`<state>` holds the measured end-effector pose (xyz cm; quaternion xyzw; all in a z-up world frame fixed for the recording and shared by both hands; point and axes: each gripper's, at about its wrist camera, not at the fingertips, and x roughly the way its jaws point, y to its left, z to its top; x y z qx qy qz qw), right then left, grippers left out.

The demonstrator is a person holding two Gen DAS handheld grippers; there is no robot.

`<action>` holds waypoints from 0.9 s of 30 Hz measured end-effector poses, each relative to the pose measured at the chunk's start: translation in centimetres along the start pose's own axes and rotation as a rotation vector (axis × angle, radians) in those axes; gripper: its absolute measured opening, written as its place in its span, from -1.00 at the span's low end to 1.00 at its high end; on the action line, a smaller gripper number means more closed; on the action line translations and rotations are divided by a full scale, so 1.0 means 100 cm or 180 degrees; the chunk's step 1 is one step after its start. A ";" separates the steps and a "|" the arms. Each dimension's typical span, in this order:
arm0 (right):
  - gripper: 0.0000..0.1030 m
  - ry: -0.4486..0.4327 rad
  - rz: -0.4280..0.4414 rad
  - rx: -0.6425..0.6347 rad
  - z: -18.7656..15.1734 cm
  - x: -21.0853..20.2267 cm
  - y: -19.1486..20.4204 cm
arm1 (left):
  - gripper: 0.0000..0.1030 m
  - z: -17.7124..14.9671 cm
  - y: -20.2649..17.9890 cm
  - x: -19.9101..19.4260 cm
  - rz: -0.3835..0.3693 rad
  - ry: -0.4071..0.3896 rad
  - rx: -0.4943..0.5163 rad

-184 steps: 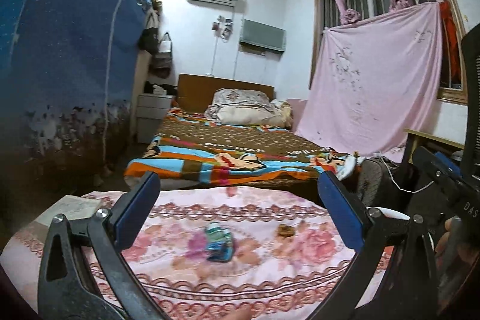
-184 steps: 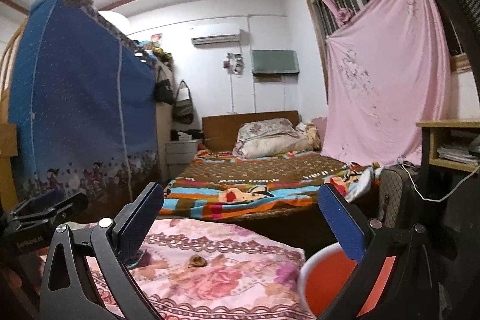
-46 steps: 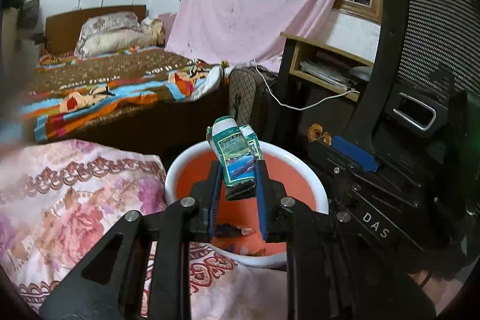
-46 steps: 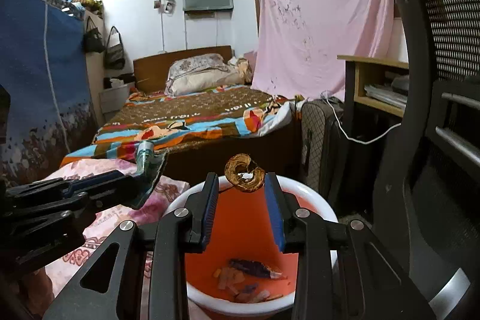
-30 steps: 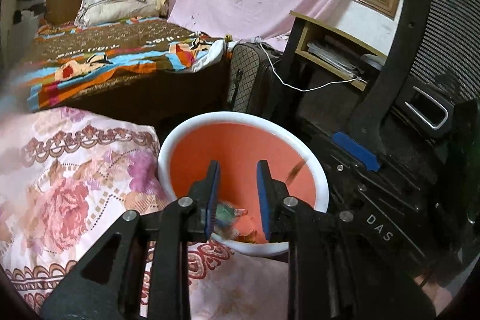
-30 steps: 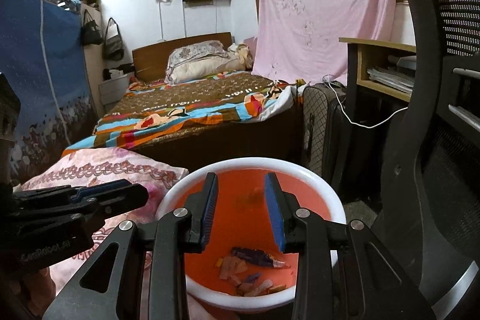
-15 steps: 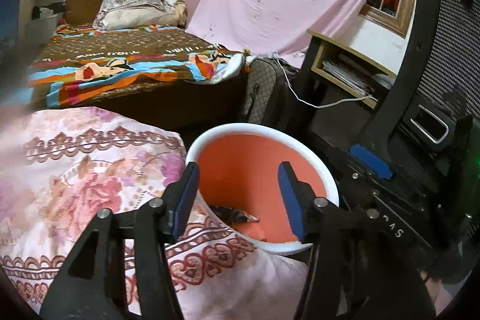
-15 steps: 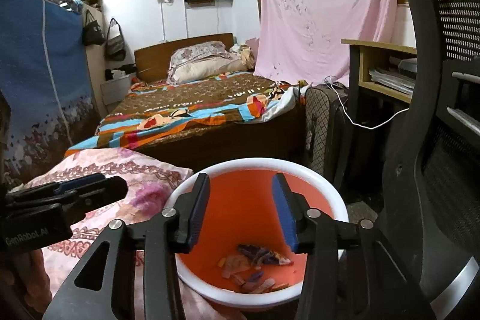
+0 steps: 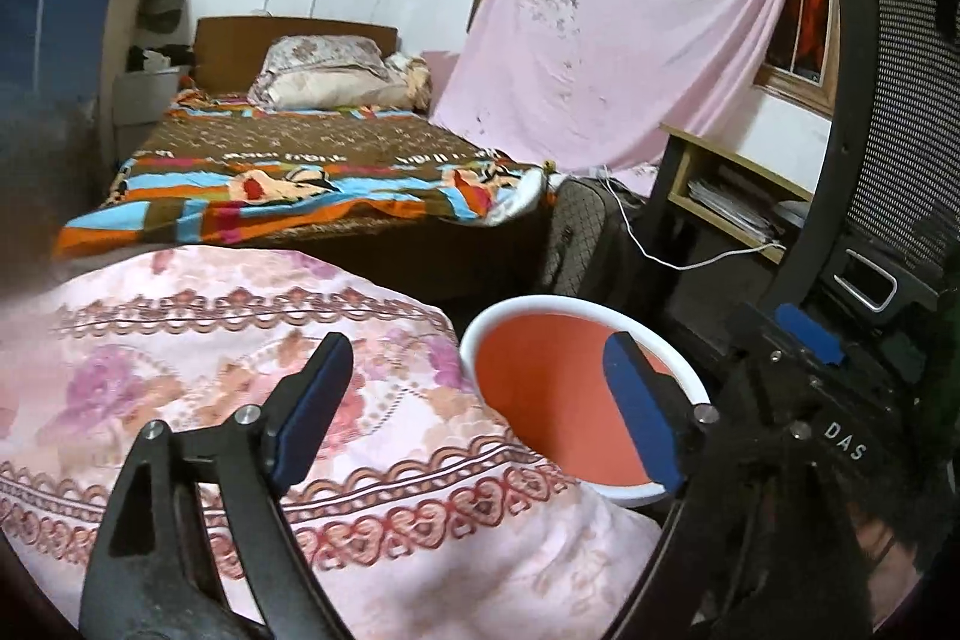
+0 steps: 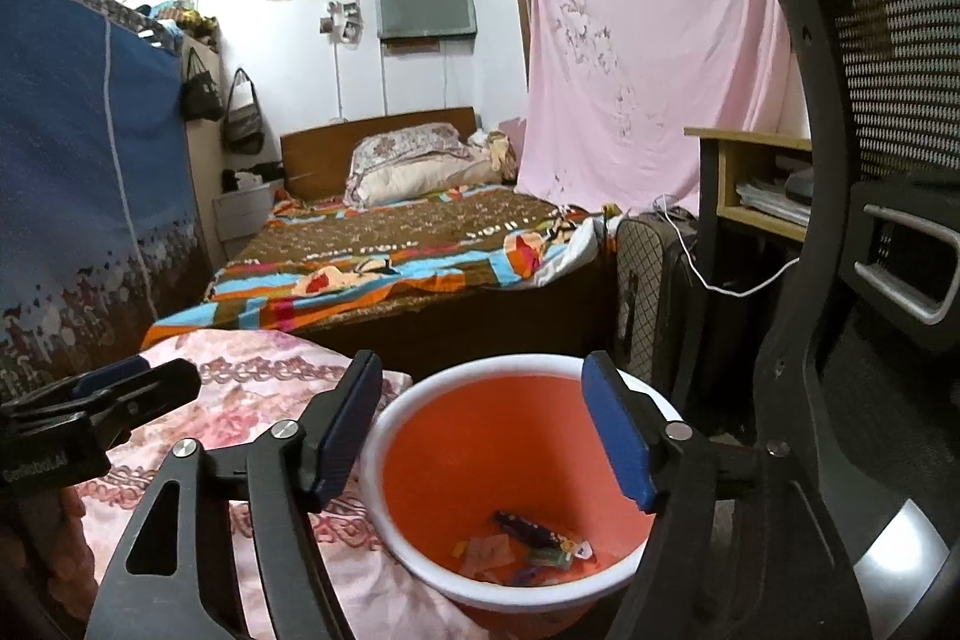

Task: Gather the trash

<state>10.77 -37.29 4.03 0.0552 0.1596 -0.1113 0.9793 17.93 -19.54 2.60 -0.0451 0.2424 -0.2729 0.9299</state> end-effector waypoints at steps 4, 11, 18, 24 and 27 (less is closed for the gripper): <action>0.65 -0.0097 0.0001 -0.0003 0.003 -0.011 0.007 | 0.69 -0.003 0.008 -0.018 0.0115 -0.0123 -0.0056; 1.00 -0.0265 0.0077 0.0034 0.002 -0.033 0.017 | 0.78 -0.007 0.019 -0.051 0.0288 -0.0354 -0.0087; 1.00 -0.0312 0.0228 0.0038 -0.004 -0.055 0.030 | 0.78 -0.021 0.029 -0.084 0.0478 -0.0498 -0.0092; 1.00 -0.0417 0.0321 -0.0027 -0.015 -0.083 0.045 | 0.78 -0.039 0.037 -0.113 0.0583 -0.0560 -0.0072; 1.00 -0.0438 0.0311 -0.0044 -0.023 -0.096 0.055 | 0.78 -0.048 0.041 -0.123 0.0627 -0.0561 -0.0030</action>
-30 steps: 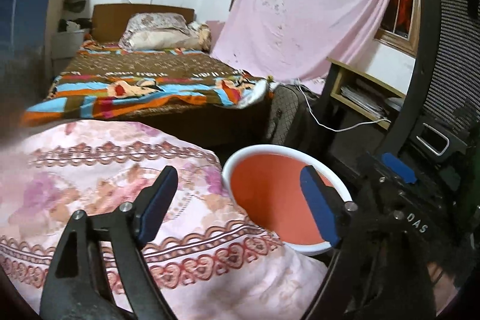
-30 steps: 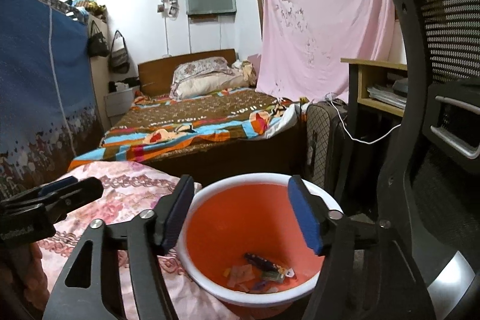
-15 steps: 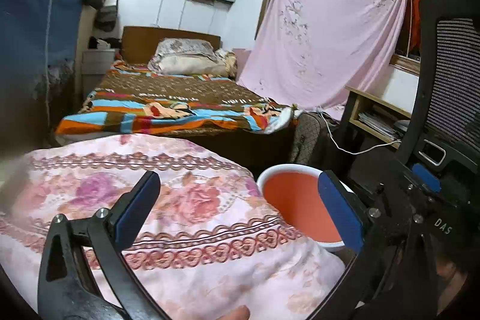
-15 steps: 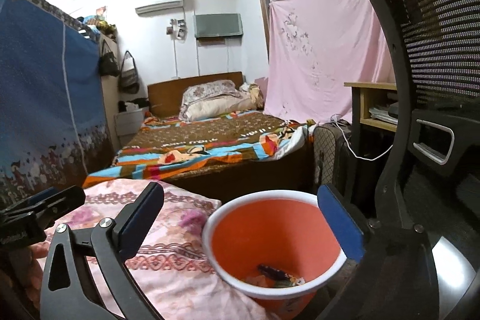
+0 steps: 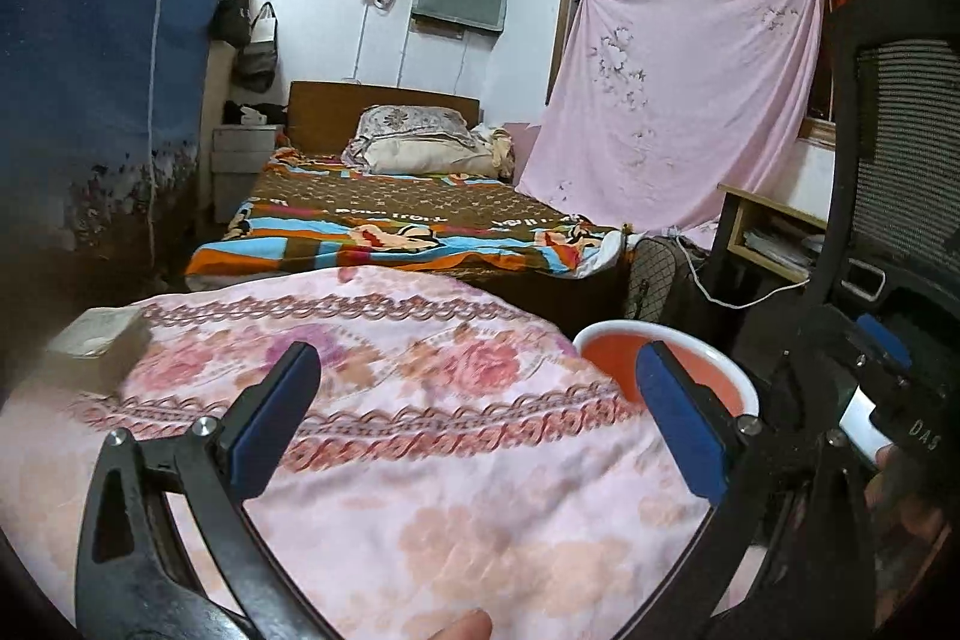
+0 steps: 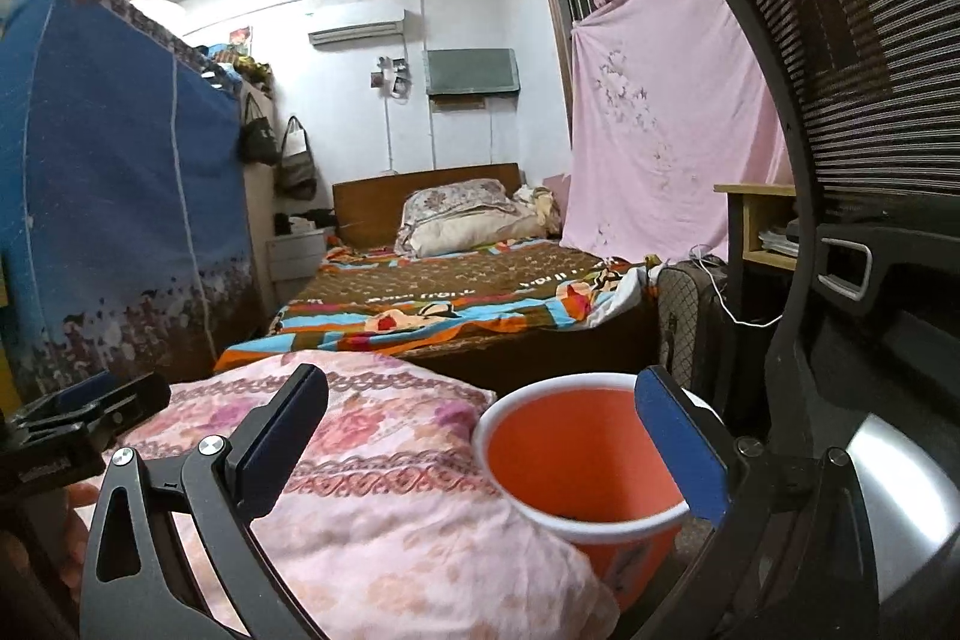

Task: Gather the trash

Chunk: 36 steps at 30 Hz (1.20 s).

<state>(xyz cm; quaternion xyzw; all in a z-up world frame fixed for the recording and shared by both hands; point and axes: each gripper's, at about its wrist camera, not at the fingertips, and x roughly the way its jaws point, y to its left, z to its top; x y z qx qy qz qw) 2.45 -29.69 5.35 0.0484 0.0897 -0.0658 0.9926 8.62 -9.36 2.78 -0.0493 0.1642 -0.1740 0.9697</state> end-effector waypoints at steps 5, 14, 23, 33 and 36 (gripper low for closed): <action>1.00 -0.0062 0.0022 -0.0035 -0.008 -0.018 0.015 | 0.78 -0.010 0.012 -0.022 0.0069 -0.0058 -0.0001; 1.00 -0.0171 0.0087 -0.0084 -0.020 -0.044 0.035 | 0.78 -0.025 0.031 -0.051 0.0226 -0.0165 -0.0011; 1.00 -0.0209 0.0148 -0.0135 -0.043 -0.058 0.053 | 0.78 -0.046 0.040 -0.067 0.0388 -0.0207 0.0081; 1.00 -0.0192 0.0039 -0.0234 -0.069 -0.058 0.058 | 0.78 -0.065 0.043 -0.067 0.0459 -0.0204 0.0091; 1.00 -0.0143 0.0012 -0.0246 -0.075 -0.055 0.057 | 0.78 -0.069 0.044 -0.065 0.0446 -0.0188 0.0094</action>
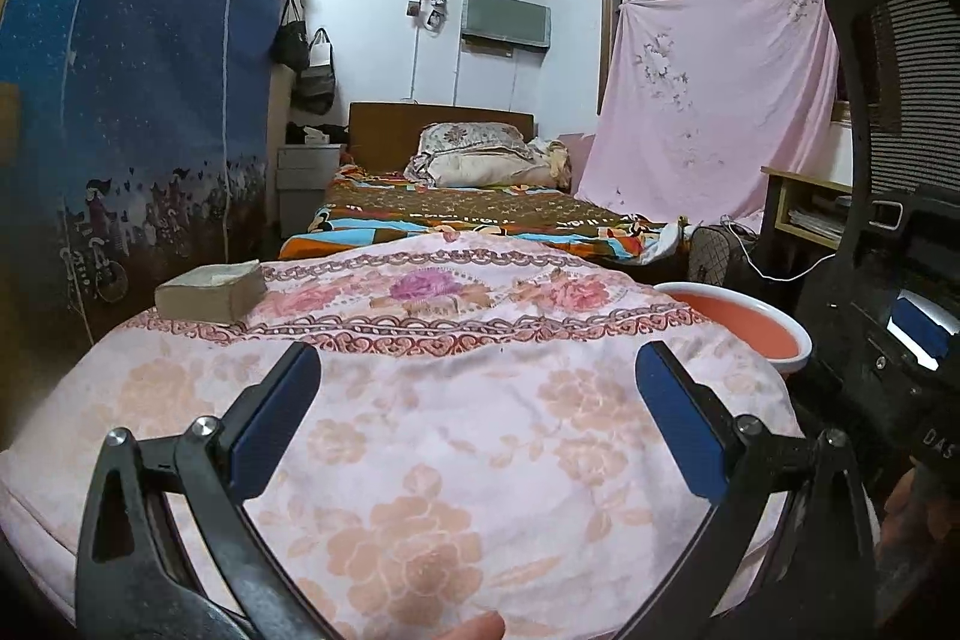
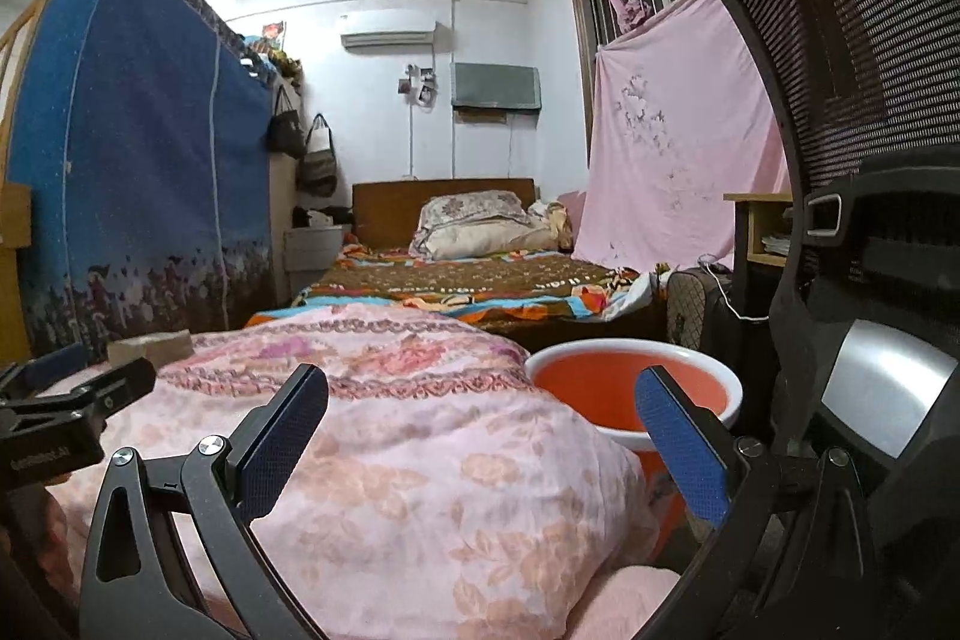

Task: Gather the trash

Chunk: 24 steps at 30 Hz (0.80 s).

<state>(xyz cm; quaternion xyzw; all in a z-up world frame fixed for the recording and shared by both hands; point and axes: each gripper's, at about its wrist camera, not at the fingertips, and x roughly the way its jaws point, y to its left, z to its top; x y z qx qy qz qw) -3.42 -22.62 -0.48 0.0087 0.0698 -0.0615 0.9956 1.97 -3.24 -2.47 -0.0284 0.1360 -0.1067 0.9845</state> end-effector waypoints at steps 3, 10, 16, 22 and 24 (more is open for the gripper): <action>1.00 0.0018 -0.0002 -0.0001 -0.004 0.001 -0.002 | 0.78 -0.005 0.000 0.000 0.0003 0.0008 -0.0019; 1.00 0.0032 0.0006 0.0007 -0.006 0.002 -0.002 | 0.78 -0.006 0.001 0.000 0.0022 -0.0010 -0.0021; 1.00 0.0041 0.0007 0.0003 -0.006 0.003 -0.002 | 0.78 -0.007 0.001 0.000 0.0024 -0.0008 -0.0022; 1.00 0.0047 0.0010 0.0001 -0.006 0.004 -0.001 | 0.78 -0.007 0.001 0.000 0.0022 -0.0010 -0.0019; 1.00 0.0048 0.0012 -0.0002 -0.006 0.004 -0.001 | 0.78 -0.006 0.002 0.001 0.0021 -0.0011 -0.0015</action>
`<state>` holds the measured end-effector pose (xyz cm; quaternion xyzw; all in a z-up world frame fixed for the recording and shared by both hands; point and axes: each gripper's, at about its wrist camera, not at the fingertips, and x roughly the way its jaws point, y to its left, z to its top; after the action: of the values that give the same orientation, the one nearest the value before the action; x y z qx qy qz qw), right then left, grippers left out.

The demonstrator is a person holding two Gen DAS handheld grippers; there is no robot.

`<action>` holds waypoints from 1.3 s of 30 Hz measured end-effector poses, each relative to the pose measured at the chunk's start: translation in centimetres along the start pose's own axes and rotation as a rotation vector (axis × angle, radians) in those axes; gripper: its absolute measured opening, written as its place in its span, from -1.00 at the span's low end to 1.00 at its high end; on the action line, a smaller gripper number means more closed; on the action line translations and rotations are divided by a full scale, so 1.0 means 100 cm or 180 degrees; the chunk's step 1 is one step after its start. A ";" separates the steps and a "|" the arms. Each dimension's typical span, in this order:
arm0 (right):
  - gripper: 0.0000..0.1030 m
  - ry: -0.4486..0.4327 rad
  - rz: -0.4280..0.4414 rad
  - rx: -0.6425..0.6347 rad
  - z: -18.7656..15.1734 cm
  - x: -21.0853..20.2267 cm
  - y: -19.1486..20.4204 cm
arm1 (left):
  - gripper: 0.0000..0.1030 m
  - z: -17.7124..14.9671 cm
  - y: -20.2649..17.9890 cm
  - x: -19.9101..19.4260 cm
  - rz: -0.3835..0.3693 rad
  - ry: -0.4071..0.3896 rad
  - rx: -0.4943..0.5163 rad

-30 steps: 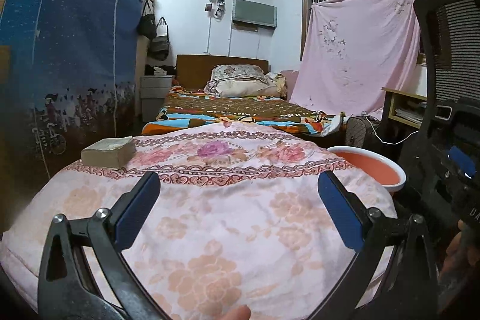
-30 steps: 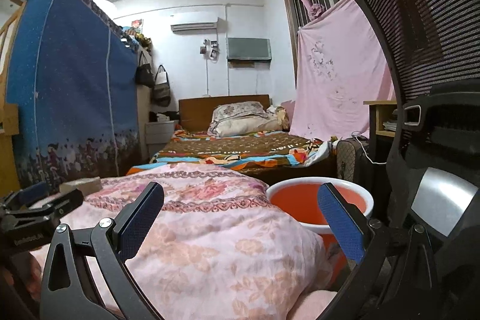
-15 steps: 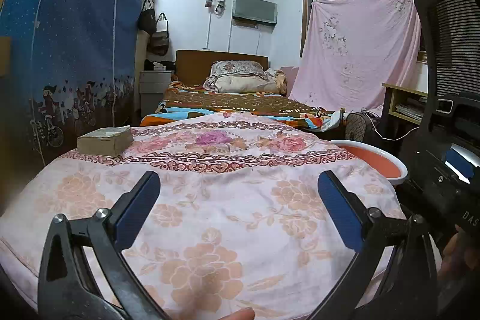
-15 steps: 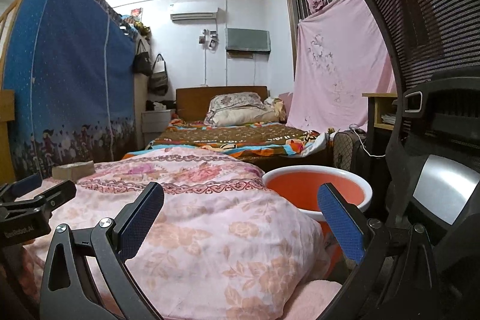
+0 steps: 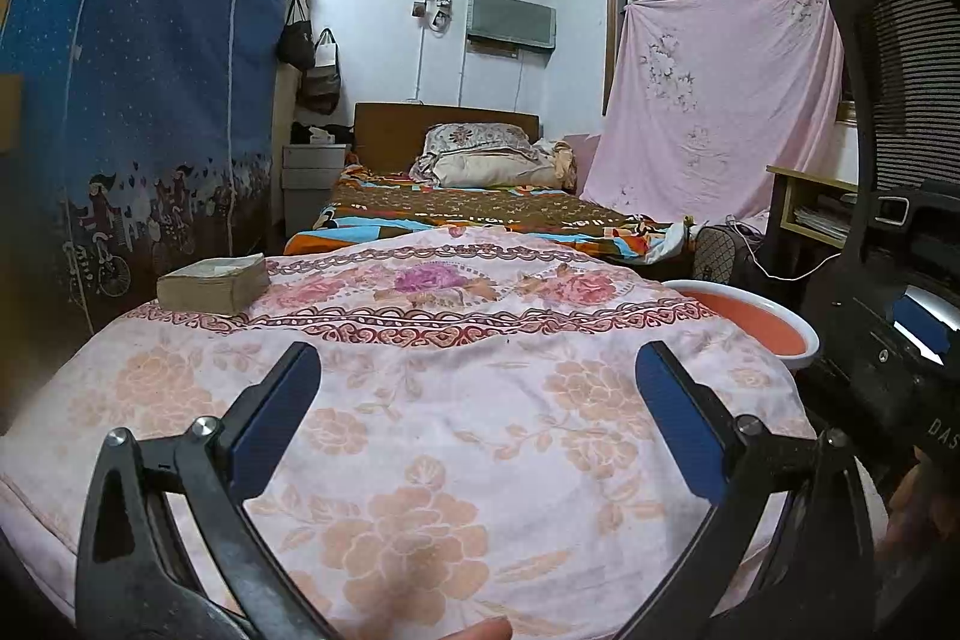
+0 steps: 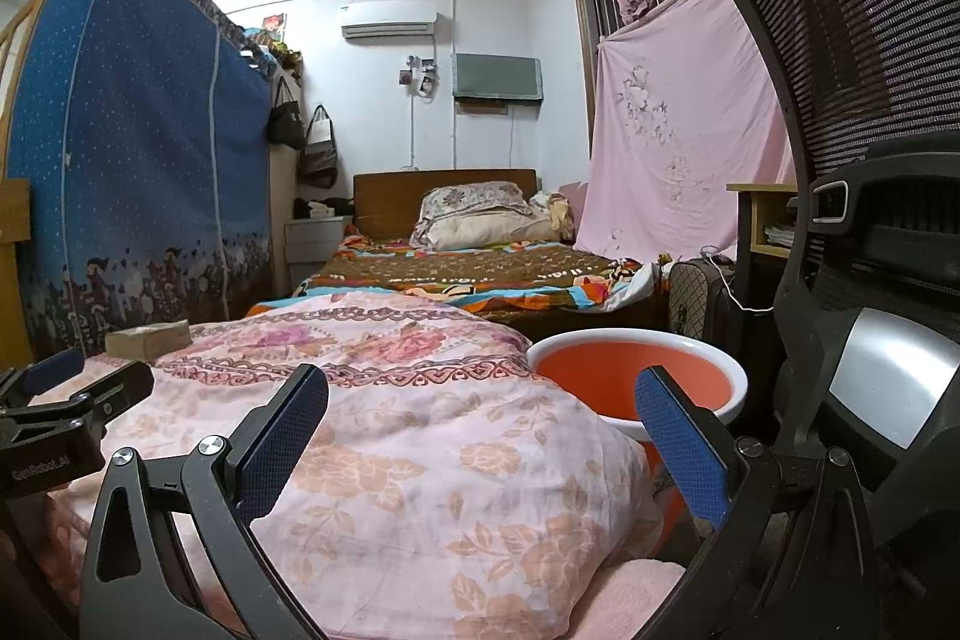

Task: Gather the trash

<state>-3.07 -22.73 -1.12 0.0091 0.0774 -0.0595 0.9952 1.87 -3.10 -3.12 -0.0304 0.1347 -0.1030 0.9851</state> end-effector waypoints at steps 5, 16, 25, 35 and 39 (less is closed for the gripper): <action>1.00 -0.0001 -0.0011 -0.0001 0.000 0.001 0.000 | 0.78 0.000 0.002 0.000 0.0006 -0.0004 -0.0001; 1.00 0.0008 -0.0022 -0.0009 0.000 0.002 0.000 | 0.78 0.001 0.003 0.001 0.0016 -0.0007 -0.0002; 1.00 0.0011 -0.0019 -0.0007 0.000 0.002 0.000 | 0.78 0.001 0.004 0.001 0.0014 -0.0005 -0.0009; 1.00 0.0016 -0.0015 -0.0012 0.000 0.002 0.000 | 0.78 0.005 0.001 0.000 0.0062 -0.0030 0.0096; 1.00 0.0025 -0.0010 -0.0020 0.000 0.003 -0.001 | 0.78 0.005 0.000 -0.001 0.0089 -0.0041 0.0138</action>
<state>-2.77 -22.82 -1.13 0.0061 0.0815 -0.0608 0.9948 1.88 -3.05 -2.57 -0.0078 0.1265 -0.0919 0.9877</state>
